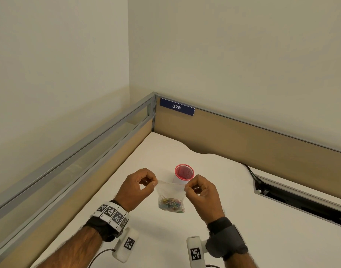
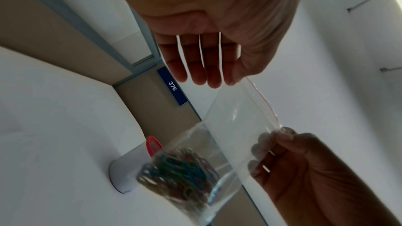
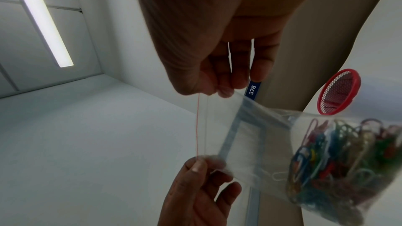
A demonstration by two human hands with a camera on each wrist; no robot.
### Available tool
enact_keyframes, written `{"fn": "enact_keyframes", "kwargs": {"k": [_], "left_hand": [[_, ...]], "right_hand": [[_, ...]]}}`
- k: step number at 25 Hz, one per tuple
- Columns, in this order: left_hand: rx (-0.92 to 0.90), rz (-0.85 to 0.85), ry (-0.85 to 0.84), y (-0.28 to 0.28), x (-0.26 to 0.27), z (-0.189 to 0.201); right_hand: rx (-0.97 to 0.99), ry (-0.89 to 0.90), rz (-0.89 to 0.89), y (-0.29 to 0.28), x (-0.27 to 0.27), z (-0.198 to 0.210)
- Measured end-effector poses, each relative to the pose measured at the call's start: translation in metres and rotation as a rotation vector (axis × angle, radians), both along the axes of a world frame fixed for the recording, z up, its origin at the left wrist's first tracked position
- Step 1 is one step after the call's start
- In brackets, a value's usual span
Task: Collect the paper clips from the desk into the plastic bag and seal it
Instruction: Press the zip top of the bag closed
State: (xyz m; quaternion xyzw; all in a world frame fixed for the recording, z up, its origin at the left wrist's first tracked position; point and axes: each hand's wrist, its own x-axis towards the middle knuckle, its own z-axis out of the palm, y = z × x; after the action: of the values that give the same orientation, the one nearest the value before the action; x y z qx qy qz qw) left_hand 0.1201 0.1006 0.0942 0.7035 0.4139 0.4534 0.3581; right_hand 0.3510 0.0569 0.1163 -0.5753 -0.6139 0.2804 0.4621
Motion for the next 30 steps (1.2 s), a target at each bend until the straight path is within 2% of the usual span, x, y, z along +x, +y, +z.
{"fn": "enact_keyframes", "kwargs": {"k": [4, 12, 18, 22, 24, 26, 28, 30], "left_hand": [[-0.094, 0.011, -0.093, -0.004, 0.014, -0.001], [-0.127, -0.038, -0.130, -0.006, 0.028, -0.005], [-0.199, 0.025, -0.197, -0.002, 0.021, -0.008], [-0.269, 0.065, -0.312, 0.004, 0.018, -0.020], [-0.397, 0.151, -0.389, 0.008, 0.020, -0.035], [-0.600, 0.236, -0.411, 0.007, 0.023, -0.051], [-0.814, 0.218, -0.338, 0.003, 0.026, -0.062], [-1.021, 0.120, -0.257, -0.002, 0.032, -0.064]], "right_hand": [[-0.049, 0.040, 0.006, 0.000, 0.000, -0.004], [-0.093, -0.118, 0.022, 0.003, -0.034, -0.006], [-0.154, -0.191, 0.025, 0.009, -0.022, -0.013], [-0.164, -0.097, 0.018, 0.006, -0.011, -0.016], [-0.183, -0.046, 0.025, 0.007, -0.015, -0.015], [-0.202, -0.044, 0.021, 0.010, -0.018, -0.015], [-0.191, -0.039, 0.019, 0.012, -0.018, -0.014], [-0.167, -0.063, 0.045, 0.012, -0.018, -0.011]]}}
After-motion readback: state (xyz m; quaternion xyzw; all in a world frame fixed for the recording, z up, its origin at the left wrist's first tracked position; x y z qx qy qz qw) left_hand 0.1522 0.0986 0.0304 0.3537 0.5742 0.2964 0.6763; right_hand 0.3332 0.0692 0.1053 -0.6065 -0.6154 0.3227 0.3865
